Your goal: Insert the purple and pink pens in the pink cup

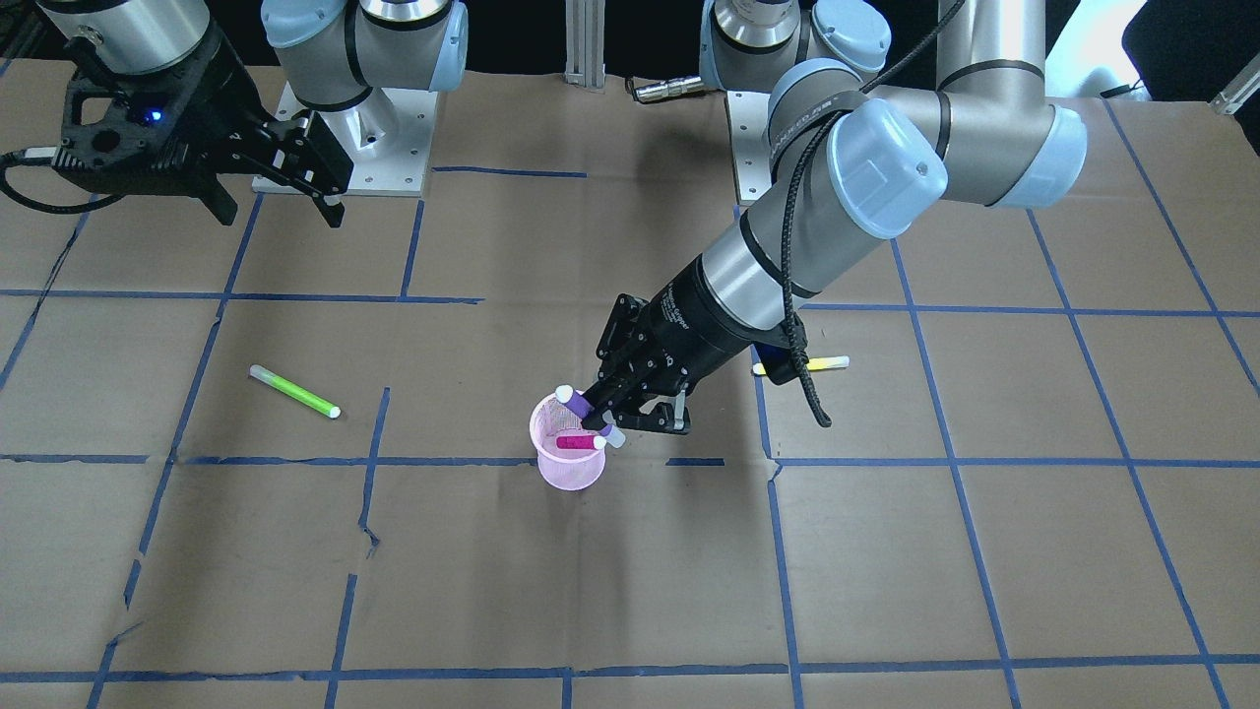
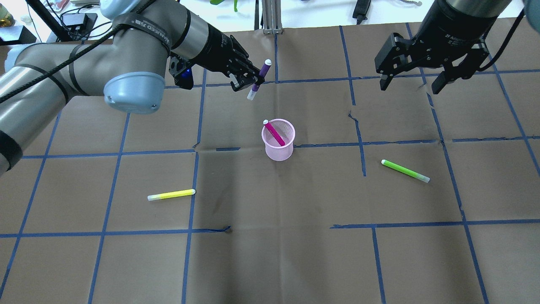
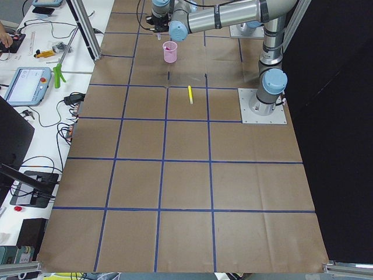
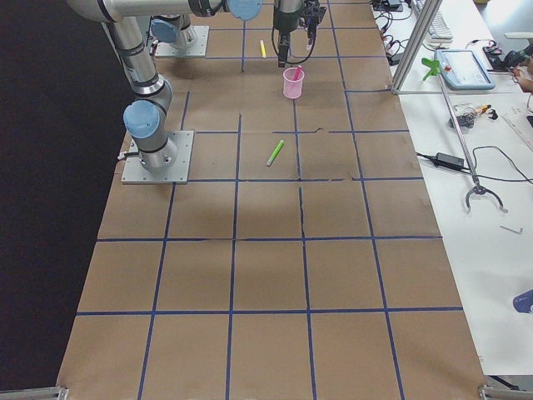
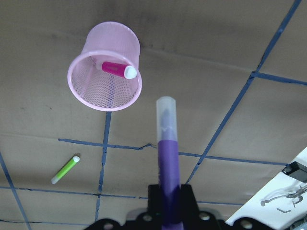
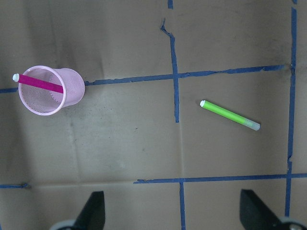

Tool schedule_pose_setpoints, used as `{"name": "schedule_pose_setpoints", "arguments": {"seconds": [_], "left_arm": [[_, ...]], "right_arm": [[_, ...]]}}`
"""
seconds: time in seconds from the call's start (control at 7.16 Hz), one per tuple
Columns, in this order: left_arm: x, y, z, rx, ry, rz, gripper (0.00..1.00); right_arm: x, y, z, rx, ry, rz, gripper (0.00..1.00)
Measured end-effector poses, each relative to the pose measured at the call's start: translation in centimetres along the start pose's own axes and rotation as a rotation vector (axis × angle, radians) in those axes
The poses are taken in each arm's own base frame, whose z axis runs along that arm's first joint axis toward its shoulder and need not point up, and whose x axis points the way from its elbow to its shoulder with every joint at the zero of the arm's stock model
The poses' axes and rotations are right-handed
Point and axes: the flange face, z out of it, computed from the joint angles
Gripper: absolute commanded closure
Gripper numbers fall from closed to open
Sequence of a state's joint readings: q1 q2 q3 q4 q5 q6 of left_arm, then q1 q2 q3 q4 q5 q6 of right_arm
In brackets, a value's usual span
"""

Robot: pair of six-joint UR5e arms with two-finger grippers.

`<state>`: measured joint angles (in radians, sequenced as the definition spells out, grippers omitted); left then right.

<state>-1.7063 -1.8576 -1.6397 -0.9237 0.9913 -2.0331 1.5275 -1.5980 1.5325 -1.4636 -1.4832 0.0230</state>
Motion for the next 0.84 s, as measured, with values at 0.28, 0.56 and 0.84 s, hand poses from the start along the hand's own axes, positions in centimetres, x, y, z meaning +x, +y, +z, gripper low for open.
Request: {"name": "schedule_pose_setpoints", "arguments": {"seconds": [0.28, 0.56, 0.84], "left_arm": [[-1.5, 0.2, 3.4, -0.014, -0.01, -0.006, 0.99], [-3.7, -1.6, 6.3, -0.034, 0.013, -0.032, 0.99], [-5.7, -4.1, 8.3, -0.029, 0.013, -0.049, 0.99]], "right_arm": [[-0.4, 0.3, 0.5, -0.01, 0.02, -0.022, 0.0], [-0.3, 0.3, 0.5, -0.01, 0.038, -0.042, 0.0], [-0.8, 0.4, 0.6, -0.013, 0.043, -0.082, 0.0]]}}
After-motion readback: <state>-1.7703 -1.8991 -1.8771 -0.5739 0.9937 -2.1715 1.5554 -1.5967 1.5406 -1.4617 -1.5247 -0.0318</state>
